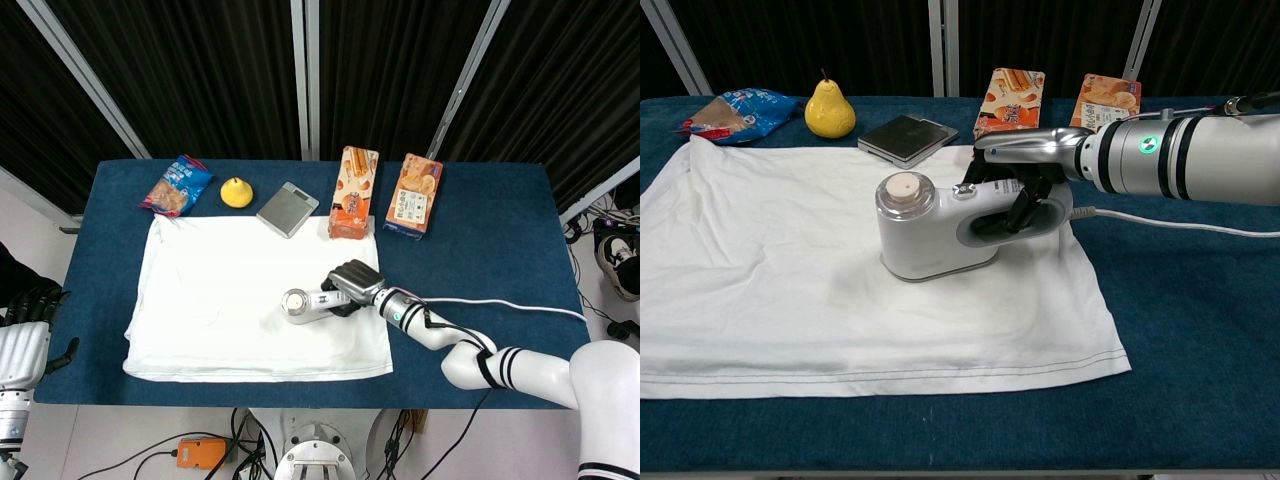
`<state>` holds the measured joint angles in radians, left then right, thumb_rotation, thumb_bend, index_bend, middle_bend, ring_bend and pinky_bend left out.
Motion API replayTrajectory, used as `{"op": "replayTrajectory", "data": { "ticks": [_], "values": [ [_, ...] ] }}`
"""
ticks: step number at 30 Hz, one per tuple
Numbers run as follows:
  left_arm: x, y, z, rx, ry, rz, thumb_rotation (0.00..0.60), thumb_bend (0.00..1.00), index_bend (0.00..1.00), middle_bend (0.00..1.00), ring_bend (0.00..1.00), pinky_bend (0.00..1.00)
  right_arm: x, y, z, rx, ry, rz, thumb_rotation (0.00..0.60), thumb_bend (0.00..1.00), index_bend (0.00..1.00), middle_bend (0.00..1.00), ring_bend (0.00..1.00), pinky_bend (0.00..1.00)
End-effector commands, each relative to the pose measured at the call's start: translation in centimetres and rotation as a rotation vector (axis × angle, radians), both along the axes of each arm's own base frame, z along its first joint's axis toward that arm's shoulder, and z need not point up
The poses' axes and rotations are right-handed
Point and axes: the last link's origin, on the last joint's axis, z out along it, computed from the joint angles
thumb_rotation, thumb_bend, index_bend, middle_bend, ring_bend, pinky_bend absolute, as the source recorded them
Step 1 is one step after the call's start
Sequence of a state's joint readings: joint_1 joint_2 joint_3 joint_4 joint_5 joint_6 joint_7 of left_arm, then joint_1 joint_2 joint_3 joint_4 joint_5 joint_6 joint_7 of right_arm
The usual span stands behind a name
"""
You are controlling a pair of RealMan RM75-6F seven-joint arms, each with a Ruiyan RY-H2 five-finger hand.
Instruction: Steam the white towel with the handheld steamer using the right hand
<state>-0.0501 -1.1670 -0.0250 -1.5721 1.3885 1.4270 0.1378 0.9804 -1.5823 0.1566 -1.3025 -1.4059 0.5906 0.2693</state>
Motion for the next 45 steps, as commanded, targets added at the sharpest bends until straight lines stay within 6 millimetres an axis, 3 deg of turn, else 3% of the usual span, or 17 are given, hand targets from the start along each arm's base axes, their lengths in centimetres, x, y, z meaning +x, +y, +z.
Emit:
{"op": "replayTrajectory", "data": {
  "ticks": [1, 9, 14, 20, 22, 24, 25, 28, 39, 45],
  "values": [
    [0.1, 0.1, -0.2, -0.010, -0.002, -0.006, 0.600, 0.27, 0.14, 0.11, 0.01, 0.00, -0.4, -0.4, -0.2, -0.016, 0.017, -0.010, 0.600, 0.55, 0.93, 0.82, 0.84, 0.71],
    [1.3, 1.2, -2.2, -0.087, -0.023, -0.057, 0.600, 0.27, 0.14, 0.11, 0.01, 0.00, -2.3, -1.2, 0.8, -0.073, 0.030, -0.057, 0.600, 0.55, 0.93, 0.82, 0.84, 0.71],
    [3.5, 2.6, -5.1, -0.199, -0.049, -0.146, 0.594, 0.30, 0.14, 0.11, 0.01, 0.00, -3.6, -2.0, 1.9, -0.114, 0.043, -0.093, 0.600, 0.55, 0.93, 0.82, 0.84, 0.71],
    [6.9, 4.2, -9.3, -0.372, -0.061, -0.277, 0.517, 0.32, 0.14, 0.11, 0.00, 0.00, -4.7, -2.9, 3.8, -0.169, 0.025, -0.138, 0.600, 0.55, 0.93, 0.82, 0.84, 0.71],
    [7.7, 4.7, -10.8, -0.427, -0.075, -0.300, 0.375, 0.32, 0.14, 0.11, 0.00, 0.00, -4.3, -3.0, 4.5, -0.186, -0.019, -0.148, 0.600, 0.55, 0.93, 0.82, 0.84, 0.71],
    [8.2, 4.9, -11.9, -0.472, -0.103, -0.299, 0.174, 0.32, 0.14, 0.11, 0.00, 0.00, -3.9, -2.9, 4.9, -0.191, -0.054, -0.145, 0.600, 0.55, 0.93, 0.82, 0.84, 0.71],
    [8.4, 5.1, -12.5, -0.498, -0.105, -0.301, 0.106, 0.32, 0.14, 0.10, 0.00, 0.00, -3.5, -2.7, 5.0, -0.190, -0.076, -0.141, 0.600, 0.55, 0.93, 0.82, 0.84, 0.71],
    [8.6, 5.4, -13.8, -0.538, -0.101, -0.304, 0.015, 0.32, 0.14, 0.10, 0.00, 0.00, -2.6, -2.4, 4.5, -0.173, -0.107, -0.126, 0.600, 0.55, 0.93, 0.83, 0.84, 0.71],
    [8.2, 4.9, -15.5, -0.578, -0.093, -0.274, 0.014, 0.32, 0.14, 0.10, 0.00, 0.00, -0.9, -1.1, 0.2, -0.086, -0.070, -0.060, 0.600, 0.55, 0.93, 0.83, 0.84, 0.71],
    [8.0, 4.7, -15.7, -0.584, -0.075, -0.265, 0.015, 0.32, 0.14, 0.10, 0.00, 0.00, -0.9, -0.3, -0.4, -0.050, -0.028, -0.019, 0.600, 0.55, 0.93, 0.83, 0.84, 0.71]
  ]
}}
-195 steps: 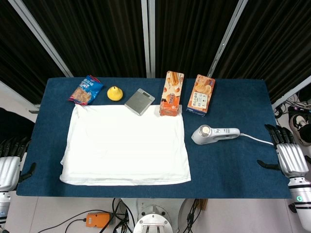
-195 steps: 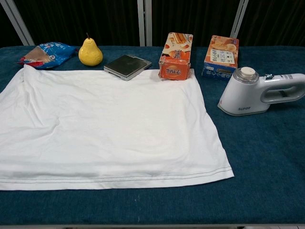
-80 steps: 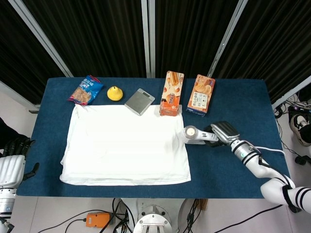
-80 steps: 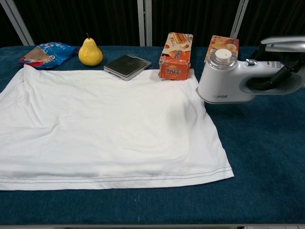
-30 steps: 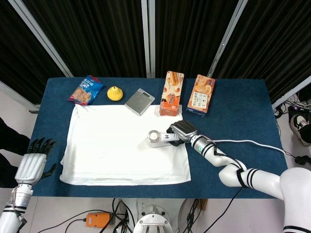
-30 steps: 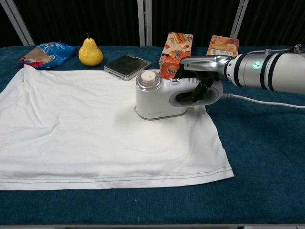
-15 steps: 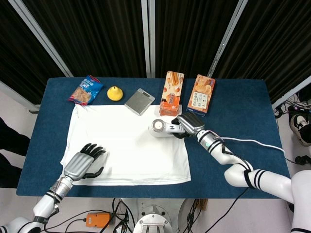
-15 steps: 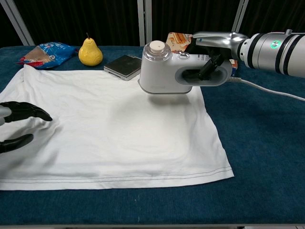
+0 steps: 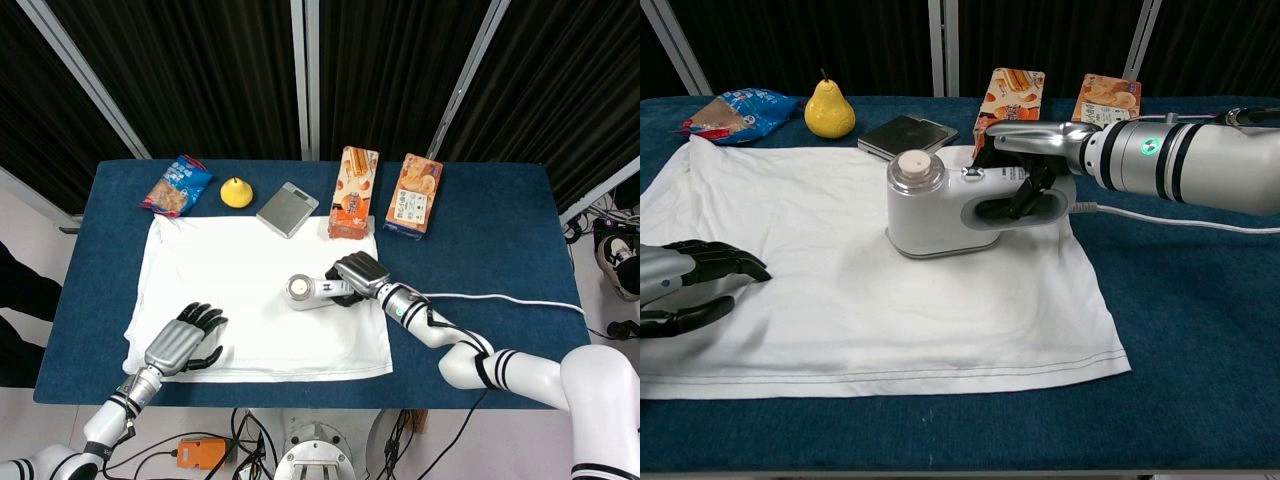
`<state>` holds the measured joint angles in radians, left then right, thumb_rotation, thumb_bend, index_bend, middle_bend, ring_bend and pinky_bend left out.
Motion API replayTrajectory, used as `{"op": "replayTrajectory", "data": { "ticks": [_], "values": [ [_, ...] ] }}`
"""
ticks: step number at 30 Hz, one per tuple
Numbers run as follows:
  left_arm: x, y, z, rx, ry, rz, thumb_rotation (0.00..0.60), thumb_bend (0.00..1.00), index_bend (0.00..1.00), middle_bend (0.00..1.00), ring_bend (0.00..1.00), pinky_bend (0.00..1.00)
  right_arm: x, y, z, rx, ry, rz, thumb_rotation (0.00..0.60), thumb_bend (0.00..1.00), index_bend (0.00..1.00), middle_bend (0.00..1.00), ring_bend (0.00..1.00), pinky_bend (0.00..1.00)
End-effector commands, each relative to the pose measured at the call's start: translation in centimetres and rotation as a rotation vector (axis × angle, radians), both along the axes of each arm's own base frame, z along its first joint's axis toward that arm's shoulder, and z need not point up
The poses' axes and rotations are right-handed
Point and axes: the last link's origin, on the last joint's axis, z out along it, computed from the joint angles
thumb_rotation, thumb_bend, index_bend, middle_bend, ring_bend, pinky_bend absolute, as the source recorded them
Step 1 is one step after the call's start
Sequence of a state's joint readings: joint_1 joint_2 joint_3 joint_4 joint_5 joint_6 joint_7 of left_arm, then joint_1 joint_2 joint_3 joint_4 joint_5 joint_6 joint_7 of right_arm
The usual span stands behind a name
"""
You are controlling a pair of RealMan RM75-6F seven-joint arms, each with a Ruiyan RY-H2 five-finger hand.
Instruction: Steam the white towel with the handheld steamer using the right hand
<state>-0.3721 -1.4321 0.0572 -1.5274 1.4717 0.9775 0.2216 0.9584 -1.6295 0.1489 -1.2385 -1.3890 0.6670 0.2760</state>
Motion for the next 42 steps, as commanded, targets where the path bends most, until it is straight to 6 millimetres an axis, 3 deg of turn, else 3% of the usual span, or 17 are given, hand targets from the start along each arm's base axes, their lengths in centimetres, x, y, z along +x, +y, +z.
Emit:
{"op": "replayTrajectory", "data": {
  "ticks": [1, 17, 24, 31, 36, 42],
  "values": [
    [-0.1, -0.1, -0.1, -0.002, 0.010, 0.001, 0.017, 0.32, 0.14, 0.10, 0.00, 0.00, -0.1, 0.5, -0.1, 0.016, 0.023, 0.022, 0.600, 0.55, 0.93, 0.83, 0.84, 0.71],
    [-0.2, -0.5, -0.5, -0.006, 0.029, 0.000, 0.051, 0.32, 0.14, 0.10, 0.00, 0.00, -2.3, 5.9, 1.7, 0.151, 0.068, 0.121, 0.600, 0.55, 0.93, 0.83, 0.84, 0.71],
    [0.0, -0.6, -0.5, -0.002, 0.030, -0.012, 0.073, 0.32, 0.14, 0.10, 0.00, 0.00, -2.3, 3.3, 3.1, 0.042, -0.019, 0.063, 0.600, 0.55, 0.93, 0.83, 0.84, 0.71],
    [0.2, -0.5, -0.4, 0.002, 0.032, -0.019, 0.073, 0.32, 0.14, 0.10, 0.00, 0.00, -2.2, 0.0, 2.3, -0.031, -0.003, 0.007, 0.600, 0.55, 0.93, 0.83, 0.84, 0.71],
    [0.2, -0.4, -0.3, 0.005, 0.035, -0.021, 0.074, 0.32, 0.14, 0.10, 0.00, 0.00, -2.7, 0.2, 1.6, -0.007, 0.036, 0.010, 0.600, 0.55, 0.93, 0.83, 0.84, 0.71],
    [0.1, -0.4, -0.2, 0.009, 0.034, -0.017, 0.075, 0.32, 0.14, 0.10, 0.00, 0.00, -3.8, 2.5, 2.4, 0.055, 0.055, 0.037, 0.600, 0.55, 0.93, 0.83, 0.84, 0.71]
  ]
}}
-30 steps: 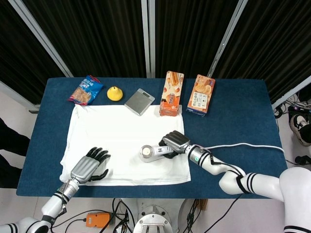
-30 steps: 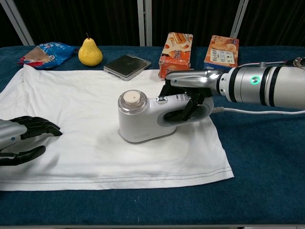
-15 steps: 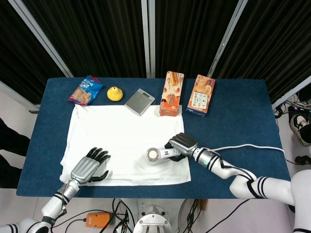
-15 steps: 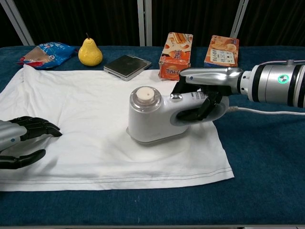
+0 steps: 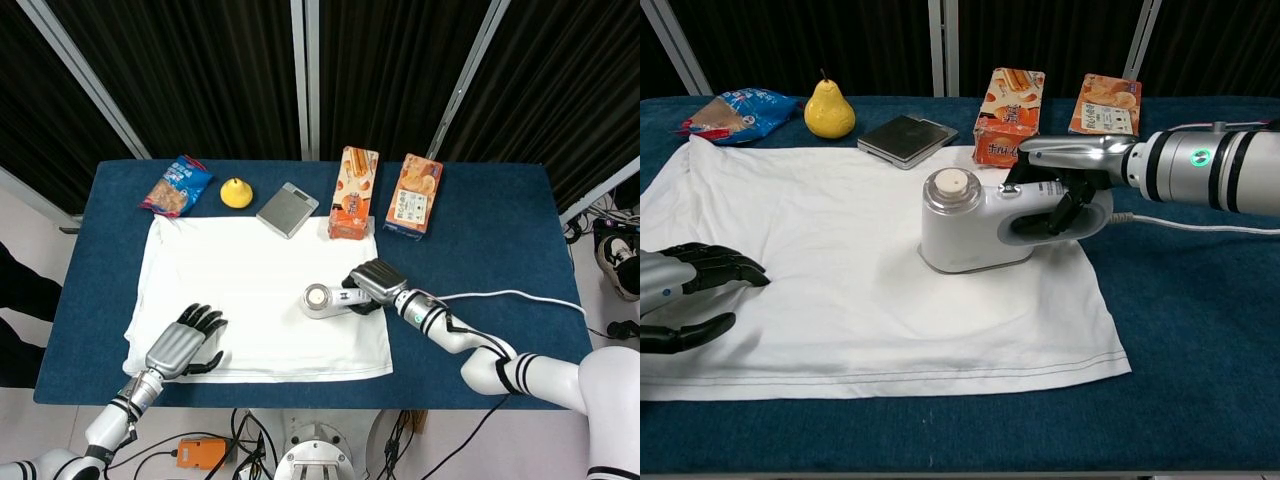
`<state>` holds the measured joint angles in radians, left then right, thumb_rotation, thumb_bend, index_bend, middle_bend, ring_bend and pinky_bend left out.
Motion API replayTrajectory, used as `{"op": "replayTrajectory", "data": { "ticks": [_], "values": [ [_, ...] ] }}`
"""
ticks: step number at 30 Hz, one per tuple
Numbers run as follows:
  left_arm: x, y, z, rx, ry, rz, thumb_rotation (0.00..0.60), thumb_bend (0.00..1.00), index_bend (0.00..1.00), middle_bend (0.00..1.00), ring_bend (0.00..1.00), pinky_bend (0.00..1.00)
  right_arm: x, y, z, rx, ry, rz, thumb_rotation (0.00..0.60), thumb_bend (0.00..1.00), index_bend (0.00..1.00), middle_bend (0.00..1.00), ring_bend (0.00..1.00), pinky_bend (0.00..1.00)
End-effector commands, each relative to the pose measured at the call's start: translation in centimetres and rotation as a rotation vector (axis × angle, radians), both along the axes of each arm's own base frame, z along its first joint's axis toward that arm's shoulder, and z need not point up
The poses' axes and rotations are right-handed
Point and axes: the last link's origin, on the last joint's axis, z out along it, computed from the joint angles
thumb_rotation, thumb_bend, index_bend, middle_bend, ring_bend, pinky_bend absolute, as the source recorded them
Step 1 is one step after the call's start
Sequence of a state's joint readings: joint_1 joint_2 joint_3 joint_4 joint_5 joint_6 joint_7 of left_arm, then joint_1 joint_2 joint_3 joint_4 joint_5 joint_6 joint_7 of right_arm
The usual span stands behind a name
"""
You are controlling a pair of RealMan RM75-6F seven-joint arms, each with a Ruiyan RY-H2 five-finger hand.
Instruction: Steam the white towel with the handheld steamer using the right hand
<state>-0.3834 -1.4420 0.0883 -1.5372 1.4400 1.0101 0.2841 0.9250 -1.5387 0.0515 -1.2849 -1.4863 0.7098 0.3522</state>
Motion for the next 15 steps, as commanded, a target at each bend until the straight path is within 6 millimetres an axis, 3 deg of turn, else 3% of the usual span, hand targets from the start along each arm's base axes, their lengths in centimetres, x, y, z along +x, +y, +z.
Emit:
{"op": "replayTrajectory", "data": {
  "ticks": [1, 10, 15],
  "values": [
    [0.0, 0.0, 0.0, 0.002, -0.001, -0.001, 0.074, 0.32, 0.14, 0.10, 0.00, 0.00, -0.8, 1.6, 0.8, 0.037, -0.001, 0.014, 0.600, 0.55, 0.93, 0.83, 0.84, 0.71],
    [0.0, 0.1, 0.1, 0.006, 0.002, -0.002, 0.076, 0.32, 0.14, 0.10, 0.00, 0.00, -3.0, 6.0, 2.0, 0.113, 0.074, 0.104, 0.600, 0.55, 0.93, 0.83, 0.84, 0.71],
    [0.0, 0.1, 0.2, 0.010, 0.000, -0.001, 0.073, 0.32, 0.14, 0.10, 0.00, 0.00, -3.4, 7.2, 3.2, 0.108, 0.047, 0.122, 0.600, 0.55, 0.93, 0.83, 0.84, 0.71]
  ]
}}
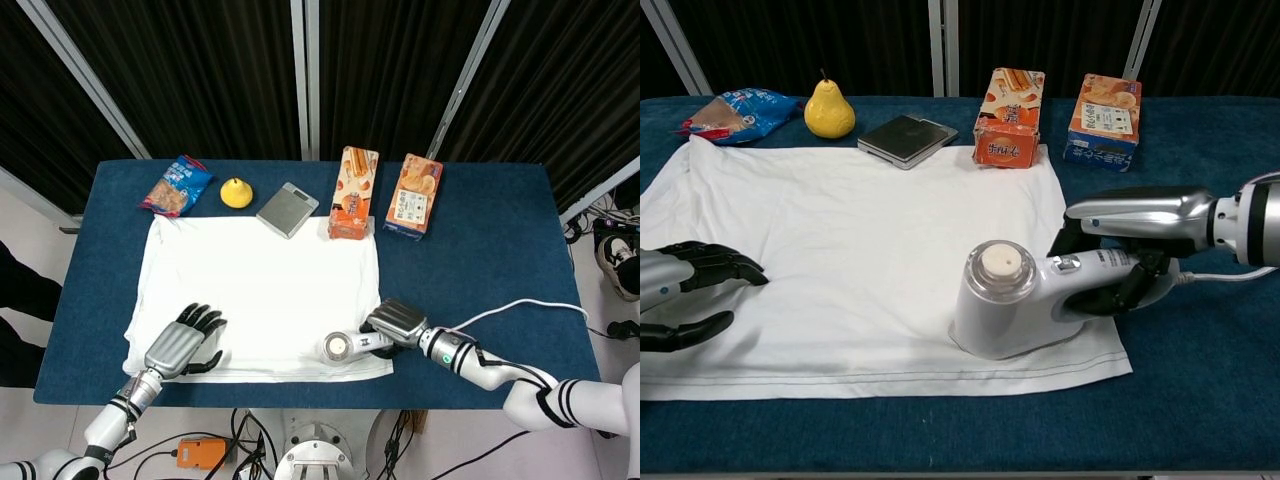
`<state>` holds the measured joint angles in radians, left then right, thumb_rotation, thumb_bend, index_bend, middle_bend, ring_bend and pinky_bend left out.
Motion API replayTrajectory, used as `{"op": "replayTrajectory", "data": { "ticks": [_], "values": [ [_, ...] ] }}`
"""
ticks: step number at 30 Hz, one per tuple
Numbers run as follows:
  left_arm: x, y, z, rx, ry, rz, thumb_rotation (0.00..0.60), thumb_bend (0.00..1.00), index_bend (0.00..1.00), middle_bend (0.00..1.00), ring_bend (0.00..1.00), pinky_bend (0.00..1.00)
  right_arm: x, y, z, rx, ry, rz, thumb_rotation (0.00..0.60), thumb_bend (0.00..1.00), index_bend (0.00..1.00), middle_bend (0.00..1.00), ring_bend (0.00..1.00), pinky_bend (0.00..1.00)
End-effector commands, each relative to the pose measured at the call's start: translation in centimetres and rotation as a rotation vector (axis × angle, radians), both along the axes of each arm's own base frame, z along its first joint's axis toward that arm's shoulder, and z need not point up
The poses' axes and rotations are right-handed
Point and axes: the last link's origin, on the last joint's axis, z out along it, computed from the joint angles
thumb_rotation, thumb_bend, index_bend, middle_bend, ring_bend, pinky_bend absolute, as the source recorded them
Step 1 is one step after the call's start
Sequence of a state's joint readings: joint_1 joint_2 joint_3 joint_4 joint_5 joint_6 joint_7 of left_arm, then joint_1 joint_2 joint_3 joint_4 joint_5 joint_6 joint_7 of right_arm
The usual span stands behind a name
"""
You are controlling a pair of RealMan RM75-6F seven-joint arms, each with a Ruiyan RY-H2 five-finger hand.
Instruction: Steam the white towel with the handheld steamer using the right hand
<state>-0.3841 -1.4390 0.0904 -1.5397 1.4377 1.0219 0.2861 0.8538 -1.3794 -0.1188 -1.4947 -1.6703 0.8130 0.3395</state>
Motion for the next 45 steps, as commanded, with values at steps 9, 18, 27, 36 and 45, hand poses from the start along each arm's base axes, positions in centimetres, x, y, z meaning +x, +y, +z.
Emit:
{"op": "replayTrajectory", "data": {
  "ticks": [9, 18, 27, 36, 45],
  "values": [
    [0.2, 0.1, 0.0, 0.000, 0.001, -0.007, 0.076, 0.32, 0.14, 0.10, 0.00, 0.00, 2.2, -3.0, 1.3, -0.105, -0.165, -0.060, 0.600, 0.55, 0.93, 0.83, 0.84, 0.71],
    [0.4, 0.2, 0.1, 0.000, 0.010, -0.012, 0.076, 0.32, 0.14, 0.10, 0.00, 0.00, 5.5, -6.0, -2.9, -0.104, -0.133, -0.074, 0.600, 0.55, 0.93, 0.83, 0.84, 0.71],
    [0.5, 0.2, 0.1, -0.001, 0.009, -0.015, 0.077, 0.32, 0.14, 0.10, 0.00, 0.00, 4.3, -6.5, -3.4, -0.129, -0.024, -0.063, 0.600, 0.55, 0.93, 0.83, 0.84, 0.71],
    [0.7, 0.4, 0.2, 0.004, 0.007, -0.023, 0.076, 0.32, 0.14, 0.10, 0.00, 0.00, 0.6, -6.3, -0.8, -0.185, 0.012, -0.119, 0.600, 0.55, 0.93, 0.83, 0.84, 0.71],
    [1.0, 0.3, 0.5, 0.018, 0.001, -0.029, 0.075, 0.32, 0.14, 0.10, 0.00, 0.00, -3.5, -5.8, 3.7, -0.274, -0.034, -0.210, 0.600, 0.55, 0.93, 0.83, 0.84, 0.71]
  ]
}}
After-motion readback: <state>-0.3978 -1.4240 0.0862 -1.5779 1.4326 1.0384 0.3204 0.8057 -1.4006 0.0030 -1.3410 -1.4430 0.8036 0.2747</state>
